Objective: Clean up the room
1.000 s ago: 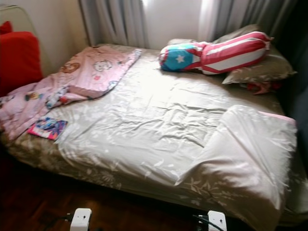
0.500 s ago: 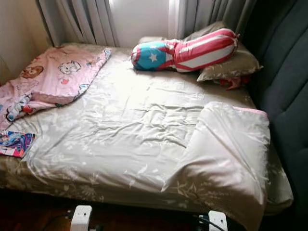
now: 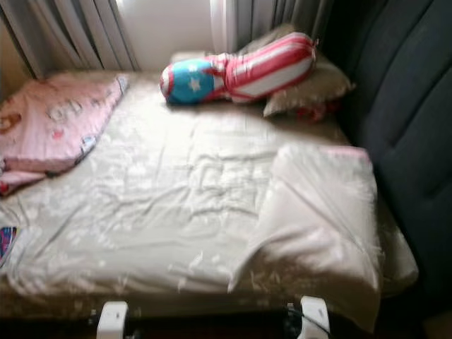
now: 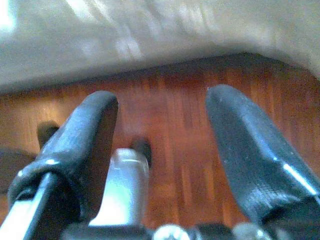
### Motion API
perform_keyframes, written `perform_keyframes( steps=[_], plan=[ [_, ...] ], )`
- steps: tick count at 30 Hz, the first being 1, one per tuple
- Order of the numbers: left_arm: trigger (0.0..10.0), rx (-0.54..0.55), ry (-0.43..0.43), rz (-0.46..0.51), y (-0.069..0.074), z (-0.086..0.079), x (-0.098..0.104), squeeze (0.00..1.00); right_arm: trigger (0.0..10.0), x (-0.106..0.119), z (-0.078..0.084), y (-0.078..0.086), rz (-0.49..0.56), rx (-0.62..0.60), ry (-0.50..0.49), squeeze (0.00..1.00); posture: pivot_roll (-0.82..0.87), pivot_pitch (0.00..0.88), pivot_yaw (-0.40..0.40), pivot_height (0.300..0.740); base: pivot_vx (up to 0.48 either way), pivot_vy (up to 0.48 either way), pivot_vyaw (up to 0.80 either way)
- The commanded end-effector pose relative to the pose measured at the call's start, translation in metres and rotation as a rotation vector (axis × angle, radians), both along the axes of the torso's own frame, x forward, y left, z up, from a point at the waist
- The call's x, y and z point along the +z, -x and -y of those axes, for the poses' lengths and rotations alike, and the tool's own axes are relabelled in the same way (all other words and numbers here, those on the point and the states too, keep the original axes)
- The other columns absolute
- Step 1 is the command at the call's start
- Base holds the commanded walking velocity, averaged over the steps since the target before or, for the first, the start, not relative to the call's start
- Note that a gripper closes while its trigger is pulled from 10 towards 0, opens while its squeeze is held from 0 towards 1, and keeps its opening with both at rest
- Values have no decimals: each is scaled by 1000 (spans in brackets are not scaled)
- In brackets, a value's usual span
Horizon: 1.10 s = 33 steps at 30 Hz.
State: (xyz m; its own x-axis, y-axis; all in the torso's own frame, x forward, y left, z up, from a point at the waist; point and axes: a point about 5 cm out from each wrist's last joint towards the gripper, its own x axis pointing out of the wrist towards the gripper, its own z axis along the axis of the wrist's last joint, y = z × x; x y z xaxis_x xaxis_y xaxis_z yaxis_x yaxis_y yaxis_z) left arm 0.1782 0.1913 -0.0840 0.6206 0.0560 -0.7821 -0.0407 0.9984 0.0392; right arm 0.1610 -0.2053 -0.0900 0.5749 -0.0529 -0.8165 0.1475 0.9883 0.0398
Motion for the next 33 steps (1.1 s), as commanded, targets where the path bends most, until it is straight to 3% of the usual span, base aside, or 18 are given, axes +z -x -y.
perform_keyframes(
  steps=[1, 9, 28, 33],
  plan=[
    [10000, -3, 4, 2, -2, 1, 1, 0, 10000, -1, 1, 2, -6, -8, 2, 0, -37, 54, -31, 733, 0, 0, 0],
    [10000, -16, -3, -7, -2, 1, 0, 0, 10000, 0, 2, 1, 4, -14, 2, 0, -37, 52, -33, 733, 0, 0, 0],
    [10000, -21, -3, -13, -1, 2, 0, 0, 10000, 0, 3, 1, 6, -12, 5, 0, -37, 52, -38, 733, 0, -382, 0],
    [10000, -22, -2, -16, 0, 3, -1, 0, 10000, 0, 2, 2, 1, -1, 9, 0, -39, 40, -35, 733, 0, -58, 0]
  ],
)
